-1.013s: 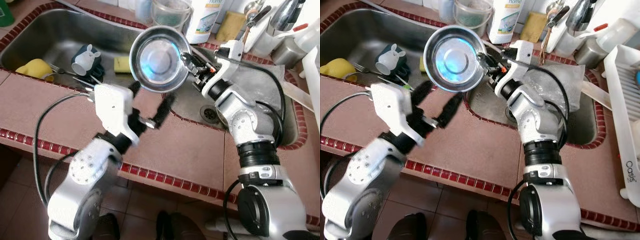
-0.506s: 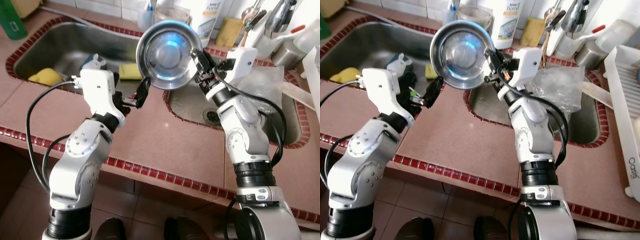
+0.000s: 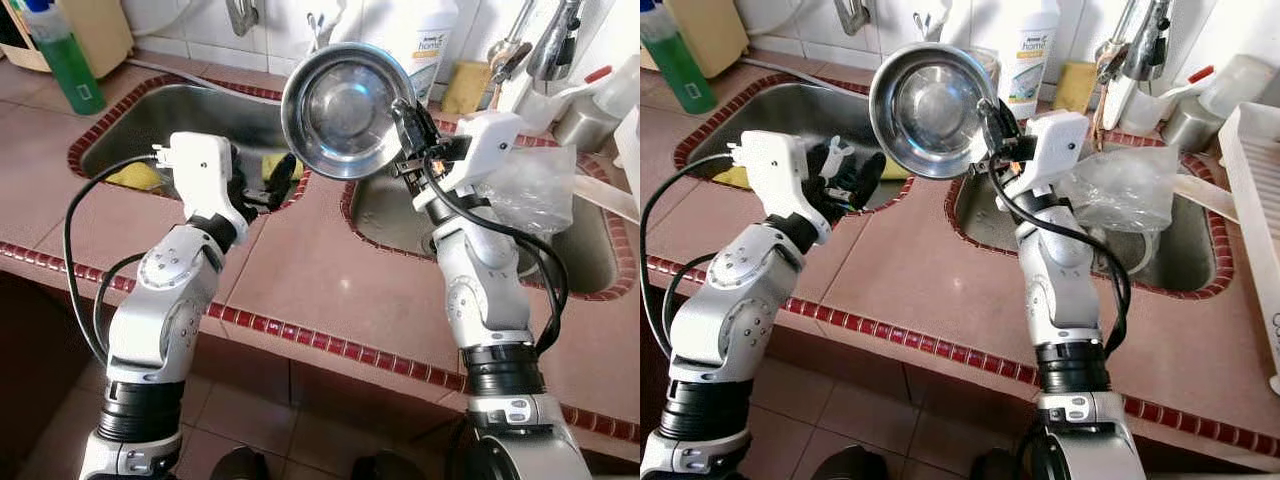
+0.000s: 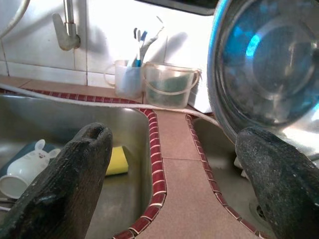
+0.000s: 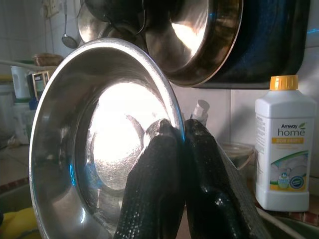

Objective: Kitchen organization

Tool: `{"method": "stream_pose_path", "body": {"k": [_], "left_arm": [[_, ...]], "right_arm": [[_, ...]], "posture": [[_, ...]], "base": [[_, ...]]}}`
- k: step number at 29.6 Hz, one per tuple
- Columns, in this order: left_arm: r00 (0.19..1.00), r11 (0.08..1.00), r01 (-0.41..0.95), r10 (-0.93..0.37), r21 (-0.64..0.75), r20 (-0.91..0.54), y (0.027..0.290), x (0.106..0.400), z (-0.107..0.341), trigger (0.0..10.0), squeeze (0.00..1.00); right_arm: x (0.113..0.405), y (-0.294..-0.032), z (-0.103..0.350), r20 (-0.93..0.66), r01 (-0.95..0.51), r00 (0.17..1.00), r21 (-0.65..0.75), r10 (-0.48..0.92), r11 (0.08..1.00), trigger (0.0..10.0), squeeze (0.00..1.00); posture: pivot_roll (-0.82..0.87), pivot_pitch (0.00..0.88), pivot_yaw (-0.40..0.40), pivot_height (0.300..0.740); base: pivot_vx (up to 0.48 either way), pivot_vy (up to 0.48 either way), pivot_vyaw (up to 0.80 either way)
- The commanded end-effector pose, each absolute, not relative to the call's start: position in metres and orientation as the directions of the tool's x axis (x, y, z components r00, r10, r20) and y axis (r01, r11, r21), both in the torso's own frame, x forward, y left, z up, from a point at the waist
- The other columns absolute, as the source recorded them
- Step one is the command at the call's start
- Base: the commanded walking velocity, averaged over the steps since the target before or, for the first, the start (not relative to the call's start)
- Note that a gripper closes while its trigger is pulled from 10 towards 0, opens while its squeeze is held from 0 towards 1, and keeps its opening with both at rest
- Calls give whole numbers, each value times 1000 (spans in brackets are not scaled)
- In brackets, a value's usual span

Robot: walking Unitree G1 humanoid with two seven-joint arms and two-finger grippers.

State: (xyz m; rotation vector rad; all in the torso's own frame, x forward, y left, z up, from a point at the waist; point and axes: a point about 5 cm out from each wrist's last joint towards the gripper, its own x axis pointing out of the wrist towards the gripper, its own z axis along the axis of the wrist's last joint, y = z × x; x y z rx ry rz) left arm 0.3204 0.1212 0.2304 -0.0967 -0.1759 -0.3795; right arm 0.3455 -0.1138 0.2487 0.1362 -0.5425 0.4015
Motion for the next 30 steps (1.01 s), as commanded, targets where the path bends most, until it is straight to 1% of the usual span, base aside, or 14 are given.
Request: {"method": "stream_pose_path", "body": {"k": [1,6,8,26,30], "left_arm": [[910,919,390,-376,-51,176,120,321,229,10000,0],[910,917,395,-384,-46,157,121,322,226,10000,0],[909,916,398,-388,-40,153,121,322,226,10000,0],[905,913,407,-401,-22,140,123,322,227,10000,0],[906,917,399,-394,1,154,121,322,229,10000,0]], "right_arm": [[342,-114,253,552,-398,766,3,330,917,10000,0],[340,-112,251,550,-392,769,4,326,920,10000,0],[340,-112,250,549,-392,770,4,326,920,10000,0],[337,-109,244,540,-385,781,21,313,923,10000,0],[337,-108,243,537,-387,782,19,317,922,10000,0]], "posture": [[-75,91,18,711],[-74,95,25,711],[-73,97,28,711],[-71,105,43,711],[-68,104,43,711]], "base": [[0,0,0],[0,0,0],[0,259,0],[0,404,0],[0,0,0]]}}
